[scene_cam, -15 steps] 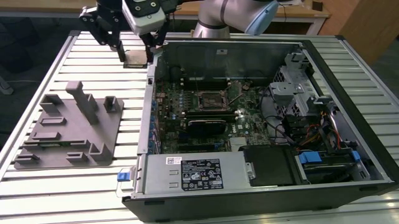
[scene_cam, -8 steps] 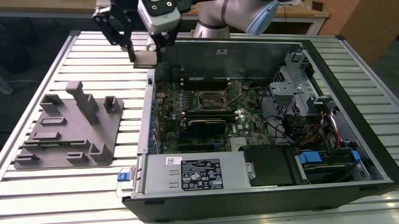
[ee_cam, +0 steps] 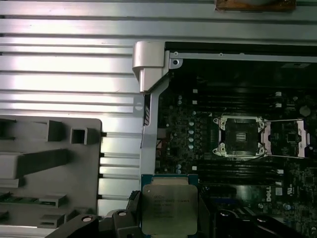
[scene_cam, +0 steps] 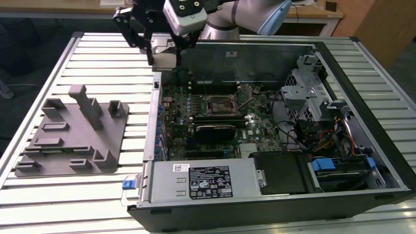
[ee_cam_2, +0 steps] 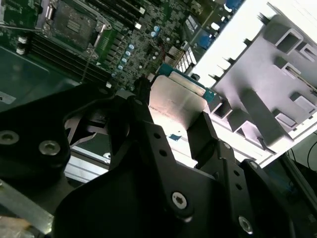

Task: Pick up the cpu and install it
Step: 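Pick up the cpu and move it towards the insertion slot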

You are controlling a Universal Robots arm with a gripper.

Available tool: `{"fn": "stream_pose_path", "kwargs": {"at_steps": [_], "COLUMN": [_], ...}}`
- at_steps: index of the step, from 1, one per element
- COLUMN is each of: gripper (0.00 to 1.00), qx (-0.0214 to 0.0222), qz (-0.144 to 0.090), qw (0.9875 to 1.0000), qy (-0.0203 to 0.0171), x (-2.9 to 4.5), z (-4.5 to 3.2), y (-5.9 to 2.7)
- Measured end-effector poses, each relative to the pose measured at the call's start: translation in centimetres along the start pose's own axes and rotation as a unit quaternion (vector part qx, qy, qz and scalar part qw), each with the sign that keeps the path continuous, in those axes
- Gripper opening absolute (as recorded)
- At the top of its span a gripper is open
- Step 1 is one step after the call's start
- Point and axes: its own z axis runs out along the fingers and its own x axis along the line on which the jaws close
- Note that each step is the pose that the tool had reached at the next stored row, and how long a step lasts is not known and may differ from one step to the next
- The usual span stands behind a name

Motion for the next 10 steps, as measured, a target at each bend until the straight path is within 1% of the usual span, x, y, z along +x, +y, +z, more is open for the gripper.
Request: {"fn": "stream_pose_path", "kwargs": {"at_steps": [6,10], "gripper": [0.55,0.55], "qx": [0.0029,0.0047], "qz": [0.0,0.0], "qw": [1.0,1.0], "qy": [0.0004,0.0005], "x": [-1.68,-2.6], "z": [-0.02,-0.01], "y": [0.04,0.05]}}
